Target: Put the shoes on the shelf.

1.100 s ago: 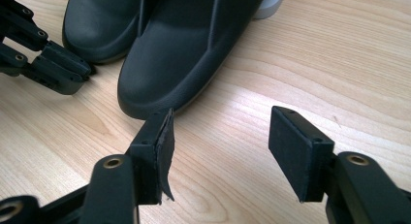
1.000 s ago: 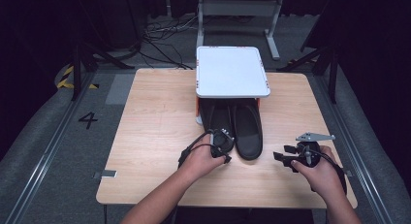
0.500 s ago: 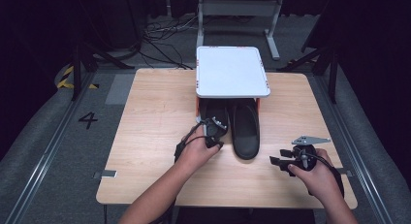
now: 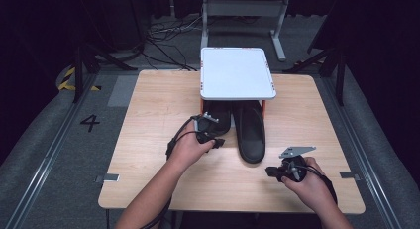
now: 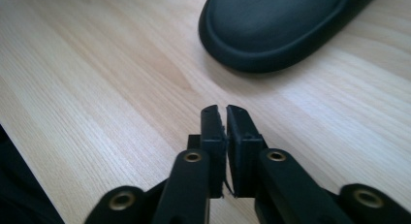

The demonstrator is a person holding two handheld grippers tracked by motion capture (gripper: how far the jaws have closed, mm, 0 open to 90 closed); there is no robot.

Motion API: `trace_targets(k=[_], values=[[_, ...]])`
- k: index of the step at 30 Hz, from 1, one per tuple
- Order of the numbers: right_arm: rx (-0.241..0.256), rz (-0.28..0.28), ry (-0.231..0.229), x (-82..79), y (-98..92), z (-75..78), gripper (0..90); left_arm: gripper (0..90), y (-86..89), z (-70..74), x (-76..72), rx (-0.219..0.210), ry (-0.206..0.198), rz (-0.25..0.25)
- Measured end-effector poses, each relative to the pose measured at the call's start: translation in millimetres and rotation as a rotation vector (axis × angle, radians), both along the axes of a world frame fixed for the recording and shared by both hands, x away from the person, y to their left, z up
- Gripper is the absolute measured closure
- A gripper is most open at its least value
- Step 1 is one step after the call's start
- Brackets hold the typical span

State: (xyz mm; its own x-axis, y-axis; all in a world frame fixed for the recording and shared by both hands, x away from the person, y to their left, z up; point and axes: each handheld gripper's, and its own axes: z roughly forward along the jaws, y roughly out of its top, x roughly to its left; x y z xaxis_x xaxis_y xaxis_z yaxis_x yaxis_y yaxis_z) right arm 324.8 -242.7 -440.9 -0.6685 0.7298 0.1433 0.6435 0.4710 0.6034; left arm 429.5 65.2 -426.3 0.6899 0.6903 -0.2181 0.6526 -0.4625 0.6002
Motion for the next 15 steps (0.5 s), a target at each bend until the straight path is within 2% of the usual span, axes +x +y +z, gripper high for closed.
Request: trace_targets(k=[1,5,7,11,14,15], values=[[0.0,0.0,0.0,0.0,0.0,0.0,88.2,49.8,0.0,0.0,0.0,0.0,0.0,0.0],[-0.031,0.05,0.017,9.6,12.8,-10.0,88.5,46.4,35.8,9.0,-5.8,-0.011,-0.017,0.061],[-0.036,0.059,0.022,16.8,17.1,-15.0,88.5,45.1,55.4,9.7,-11.7,-0.008,-0.028,0.114],[-0.025,0.056,0.015,29.0,23.5,-17.4,87.8,42.9,74.7,6.8,-22.5,-0.004,-0.032,0.162],[0.021,0.052,-0.003,38.0,27.9,-13.2,87.4,41.8,88.0,6.0,-31.2,-0.001,-0.031,0.189],[0.021,0.052,-0.003,38.0,27.9,-13.2,87.4,41.6,88.0,6.0,-31.2,-0.001,-0.031,0.189]])
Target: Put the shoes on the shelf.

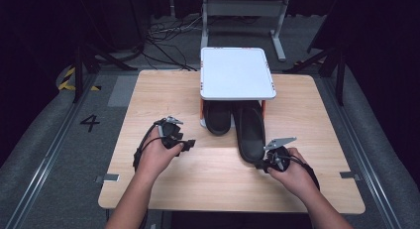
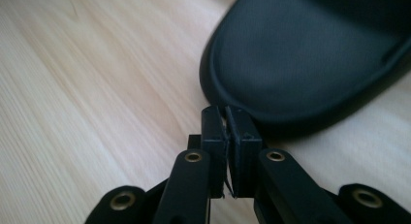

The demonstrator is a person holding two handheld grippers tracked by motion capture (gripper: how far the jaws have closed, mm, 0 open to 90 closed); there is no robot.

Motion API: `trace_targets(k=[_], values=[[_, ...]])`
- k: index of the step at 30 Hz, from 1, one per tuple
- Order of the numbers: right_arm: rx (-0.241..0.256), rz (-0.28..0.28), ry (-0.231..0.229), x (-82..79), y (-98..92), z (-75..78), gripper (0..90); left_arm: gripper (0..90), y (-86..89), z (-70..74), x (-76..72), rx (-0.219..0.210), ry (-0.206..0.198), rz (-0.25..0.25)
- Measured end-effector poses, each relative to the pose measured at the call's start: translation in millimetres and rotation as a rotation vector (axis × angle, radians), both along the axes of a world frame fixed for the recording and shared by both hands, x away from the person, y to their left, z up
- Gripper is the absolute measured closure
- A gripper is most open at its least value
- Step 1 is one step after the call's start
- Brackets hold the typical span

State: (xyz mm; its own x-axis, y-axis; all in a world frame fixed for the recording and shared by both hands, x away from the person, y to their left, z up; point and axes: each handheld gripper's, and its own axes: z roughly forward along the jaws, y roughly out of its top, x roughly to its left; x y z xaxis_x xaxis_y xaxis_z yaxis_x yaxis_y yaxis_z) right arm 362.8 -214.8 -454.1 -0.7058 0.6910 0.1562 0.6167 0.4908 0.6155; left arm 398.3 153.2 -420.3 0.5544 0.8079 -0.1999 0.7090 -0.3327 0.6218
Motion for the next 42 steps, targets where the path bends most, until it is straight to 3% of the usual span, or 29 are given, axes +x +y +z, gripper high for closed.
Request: trace_targets(k=[2,4,6,8,9,11,13,17,19,20,23,25,26,28,29,30,33,36,37,40,42], values=[[0.04,-0.005,-0.01,9.8,0.6,5.4,87.8,41.5,19.0,1.1,-9.9,-0.004,-0.006,0.056],[0.04,-0.008,-0.022,12.1,0.7,5.7,87.7,41.5,26.8,2.0,-14.4,-0.003,-0.006,0.078],[0.015,-0.001,-0.009,17.0,3.0,8.1,87.7,41.5,34.3,3.0,-19.9,-0.005,-0.01,0.1],[-0.046,0.058,0.04,17.9,8.4,9.8,90.0,41.4,41.9,3.1,-26.5,-0.012,-0.01,0.119],[-0.041,0.068,0.019,18.4,11.2,10.7,90.0,41.3,44.8,2.8,-29.0,-0.011,-0.009,0.129],[-0.095,0.084,0.01,22.2,17.6,10.6,90.0,41.2,50.6,1.7,-34.3,-0.013,-0.009,0.149],[-0.09,0.096,0.005,26.7,20.5,9.9,90.0,41.2,53.9,1.1,-37.1,-0.012,-0.006,0.155],[-0.079,0.077,-0.043,37.5,21.1,13.3,90.0,41.2,65.8,-0.4,-48.3,-0.012,-0.004,0.19],[-0.109,0.053,-0.081,42.1,21.3,14.4,89.6,41.2,68.5,-2.0,-52.6,-0.015,0.003,0.202],[-0.116,0.055,-0.075,43.4,21.7,15.4,89.6,41.1,69.9,-2.8,-54.3,-0.01,0.001,0.204],[-0.073,0.07,-0.067,43.9,23.1,20.5,90.0,41.1,72.6,-3.7,-58.3,-0.007,0.01,0.21],[-0.069,0.095,-0.031,42.3,25.4,28.8,90.0,41.1,75.0,-3.8,-60.8,-0.005,0.01,0.218],[-0.08,0.124,0.022,41.0,26.2,30.6,90.0,41.1,76.0,-4.0,-61.5,-0.005,0.008,0.219],[-0.187,0.216,0.162,34.2,29.4,25.6,90.0,41.0,77.0,-4.4,-62.2,-0.005,0.01,0.224],[-0.207,0.231,0.19,32.1,30.2,22.2,90.0,40.9,77.0,-4.7,-62.0,-0.008,0.012,0.225],[-0.246,0.231,0.183,32.2,30.7,19.0,90.0,40.8,76.6,-5.0,-61.8,-0.01,0.013,0.227],[-0.295,0.166,0.098,39.3,30.8,15.4,90.0,40.4,74.6,-7.6,-61.8,-0.009,0.024,0.219],[-0.271,0.159,0.074,42.8,31.2,14.6,90.0,40.1,74.4,-10.1,-62.2,-0.001,0.026,0.212],[-0.242,0.145,0.045,47.2,33.2,11.8,90.0,39.8,74.3,-11.1,-62.5,0.002,0.027,0.212],[-0.227,0.123,-0.002,52.6,34.3,9.5,90.0,39.3,73.3,-15.0,-65.1,0.003,0.049,0.207],[-0.173,0.089,-0.045,61.1,33.6,10.0,90.0,39.3,73.4,-18.1,-68.0,0.005,0.063,0.204]])
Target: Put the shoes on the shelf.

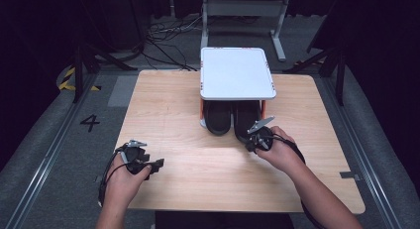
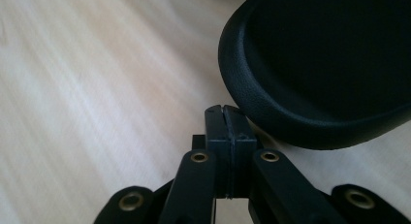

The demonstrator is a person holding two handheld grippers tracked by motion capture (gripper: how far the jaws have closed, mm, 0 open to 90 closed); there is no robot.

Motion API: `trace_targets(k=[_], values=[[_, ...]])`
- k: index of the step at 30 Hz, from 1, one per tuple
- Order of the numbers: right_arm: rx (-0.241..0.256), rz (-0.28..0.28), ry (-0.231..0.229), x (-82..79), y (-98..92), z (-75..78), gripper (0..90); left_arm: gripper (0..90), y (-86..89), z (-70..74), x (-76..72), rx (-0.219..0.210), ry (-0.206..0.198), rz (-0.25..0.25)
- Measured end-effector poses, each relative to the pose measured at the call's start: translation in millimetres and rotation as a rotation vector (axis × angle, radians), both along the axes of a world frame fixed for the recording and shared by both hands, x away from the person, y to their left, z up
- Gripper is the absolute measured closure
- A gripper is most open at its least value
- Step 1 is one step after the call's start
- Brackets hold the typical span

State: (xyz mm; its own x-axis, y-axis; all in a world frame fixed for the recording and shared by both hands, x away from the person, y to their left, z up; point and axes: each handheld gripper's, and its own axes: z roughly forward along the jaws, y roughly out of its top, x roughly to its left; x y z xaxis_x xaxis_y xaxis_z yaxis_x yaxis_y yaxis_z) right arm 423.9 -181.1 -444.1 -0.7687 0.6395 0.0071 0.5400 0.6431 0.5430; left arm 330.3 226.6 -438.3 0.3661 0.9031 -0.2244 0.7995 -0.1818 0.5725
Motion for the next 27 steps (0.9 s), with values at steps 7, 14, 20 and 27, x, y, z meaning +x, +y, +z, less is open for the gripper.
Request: trace_targets(k=[7,14,20,27], values=[[0.12,-0.05,0.033,27.6,-3.2,-8.1,90.0,39.0,0.3,-5.1,-4.4,0.006,0.014,0.006],[0.153,-0.089,0.081,34.9,-5.4,-9.6,90.0,39.0,-4.3,-7.5,-2.5,0.013,0.021,-0.009],[0.222,-0.143,0.08,35.5,-14.6,-13.7,90.0,38.9,-14.0,-6.7,4.3,0.012,0.016,-0.033],[0.295,-0.175,0.062,22.0,-37.0,2.8,83.6,38.5,-31.3,-0.2,15.3,0.009,0.001,-0.092]])
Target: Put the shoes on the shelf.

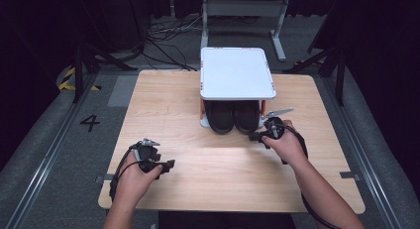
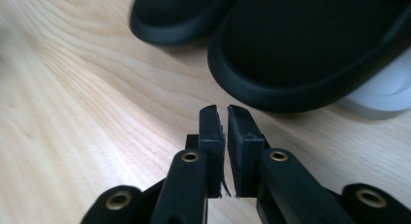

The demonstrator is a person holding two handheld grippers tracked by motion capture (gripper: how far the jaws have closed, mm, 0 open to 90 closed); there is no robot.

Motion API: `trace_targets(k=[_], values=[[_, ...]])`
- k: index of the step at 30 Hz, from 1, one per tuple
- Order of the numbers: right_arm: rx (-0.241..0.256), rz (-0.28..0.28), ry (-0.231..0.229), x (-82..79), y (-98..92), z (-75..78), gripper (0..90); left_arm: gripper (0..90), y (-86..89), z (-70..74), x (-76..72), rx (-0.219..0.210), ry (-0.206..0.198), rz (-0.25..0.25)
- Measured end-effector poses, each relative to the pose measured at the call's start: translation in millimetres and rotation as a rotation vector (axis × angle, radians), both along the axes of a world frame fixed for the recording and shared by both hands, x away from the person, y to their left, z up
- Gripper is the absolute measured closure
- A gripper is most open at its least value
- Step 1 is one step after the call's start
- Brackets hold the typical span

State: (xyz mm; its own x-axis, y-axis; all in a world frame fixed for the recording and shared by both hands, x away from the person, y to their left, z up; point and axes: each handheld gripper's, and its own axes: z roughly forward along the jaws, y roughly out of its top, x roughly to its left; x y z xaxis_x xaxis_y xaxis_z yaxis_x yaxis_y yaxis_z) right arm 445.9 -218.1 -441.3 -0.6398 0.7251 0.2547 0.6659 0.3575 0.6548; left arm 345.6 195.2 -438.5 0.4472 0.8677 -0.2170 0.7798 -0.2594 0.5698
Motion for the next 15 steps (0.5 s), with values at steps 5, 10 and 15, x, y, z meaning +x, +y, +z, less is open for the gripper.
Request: trace_targets(k=[5,10,15], values=[[0.057,-0.023,-0.071,-14.8,-20.0,20.8,75.2,38.2,-7.9,8.7,9.6,-0.007,-0.03,-0.031],[0.134,-0.074,-0.188,-32.0,-48.6,46.7,52.5,36.8,-18.3,16.5,21.0,-0.006,-0.06,-0.073],[0.121,-0.1,-0.244,-42.1,-67.7,63.1,42.9,34.5,-25.1,21.7,22.7,0.005,-0.098,-0.124]])
